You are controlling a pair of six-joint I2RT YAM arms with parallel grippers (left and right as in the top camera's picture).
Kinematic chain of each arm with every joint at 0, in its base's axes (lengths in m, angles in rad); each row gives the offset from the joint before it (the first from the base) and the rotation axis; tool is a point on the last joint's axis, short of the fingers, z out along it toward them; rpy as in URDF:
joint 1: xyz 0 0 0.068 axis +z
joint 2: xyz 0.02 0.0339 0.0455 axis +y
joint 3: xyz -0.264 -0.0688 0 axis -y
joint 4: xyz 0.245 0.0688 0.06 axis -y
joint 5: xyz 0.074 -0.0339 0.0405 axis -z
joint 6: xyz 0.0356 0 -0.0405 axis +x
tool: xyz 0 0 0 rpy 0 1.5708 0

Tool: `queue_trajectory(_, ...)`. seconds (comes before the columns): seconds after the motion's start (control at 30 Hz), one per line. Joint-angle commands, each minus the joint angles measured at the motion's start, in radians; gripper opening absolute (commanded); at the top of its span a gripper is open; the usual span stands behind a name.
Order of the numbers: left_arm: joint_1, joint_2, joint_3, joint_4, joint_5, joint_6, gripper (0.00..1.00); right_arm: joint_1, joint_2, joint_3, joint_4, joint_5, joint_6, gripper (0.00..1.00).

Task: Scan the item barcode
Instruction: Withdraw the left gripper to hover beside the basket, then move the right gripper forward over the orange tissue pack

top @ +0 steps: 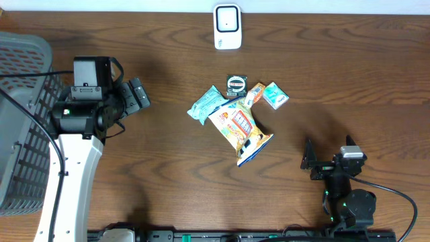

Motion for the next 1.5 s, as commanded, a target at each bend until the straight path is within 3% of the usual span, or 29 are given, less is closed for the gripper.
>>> queue_trajectory(0.0, 0.004, 0.006, 0.001, 0.003, -0.161, 0.009, 0.98, 0.010, -0.004, -0.002, -0.004, 0.005, -0.011, 0.99)
queue_trajectory(0.17, 0.004, 0.010, 0.001, -0.009, -0.303, 0.010, 0.98, 0.010, -0.004, -0.002, -0.004, 0.005, -0.011, 0.99)
queue_trajectory(0.43, 0.004, 0.010, 0.001, -0.188, -0.306, 0.009, 0.98, 0.010, -0.004, -0.002, -0.004, 0.005, -0.011, 0.99)
queue_trajectory(0.63, 0.004, 0.010, 0.001, -0.203, -0.306, 0.009, 0.98, 0.010, -0.004, -0.002, 0.019, 0.003, -0.008, 0.99)
queue_trajectory(0.67, 0.004, 0.010, 0.001, -0.203, -0.306, 0.009, 0.98, 0.010, -0.004, -0.002, 0.066, -0.048, 0.051, 0.99)
queue_trajectory(0.77, 0.004, 0.010, 0.001, -0.203, -0.306, 0.009, 0.98, 0.010, -0.004, -0.002, 0.165, -0.445, 0.404, 0.99)
queue_trajectory(0.83, 0.004, 0.010, 0.001, -0.203, -0.306, 0.009, 0.98, 0.011, -0.004, -0.002, 0.197, -0.563, 0.580, 0.99)
queue_trajectory(0.9, 0.004, 0.010, 0.001, -0.203, -0.306, 0.009, 0.98, 0.010, -0.004, -0.002, 0.259, -0.506, 0.732, 0.99)
queue_trajectory(1.0, 0.004, 0.010, 0.001, -0.203, -0.306, 0.009, 0.98, 0.010, -0.004, -0.002, 0.528, -0.345, 0.930, 0.99)
queue_trajectory(1.07, 0.004, 0.010, 0.001, -0.203, -0.306, 0.009, 0.98, 0.010, 0.001, 0.008, 0.802, -0.131, 0.885, 0.99)
queue_trajectory(1.13, 0.004, 0.010, 0.001, -0.203, -0.306, 0.009, 0.98, 0.010, 0.022, 0.077, 0.859, 0.017, 0.764, 0.99)
queue_trajectory(1.23, 0.004, 0.010, 0.001, -0.203, -0.306, 0.009, 0.98, 0.010, 0.173, 0.333, 0.619, 0.056, 0.414, 0.99)
queue_trajectory(1.33, 0.004, 0.010, 0.001, -0.203, -0.306, 0.009, 0.98, 0.010, 0.404, 0.568, 0.328, 0.157, 0.196, 0.99)
queue_trajectory(1.47, 0.004, 0.010, 0.001, -0.203, -0.306, 0.009, 0.98, 0.010, 0.828, 0.939, -0.139, 0.173, 0.037, 0.99)
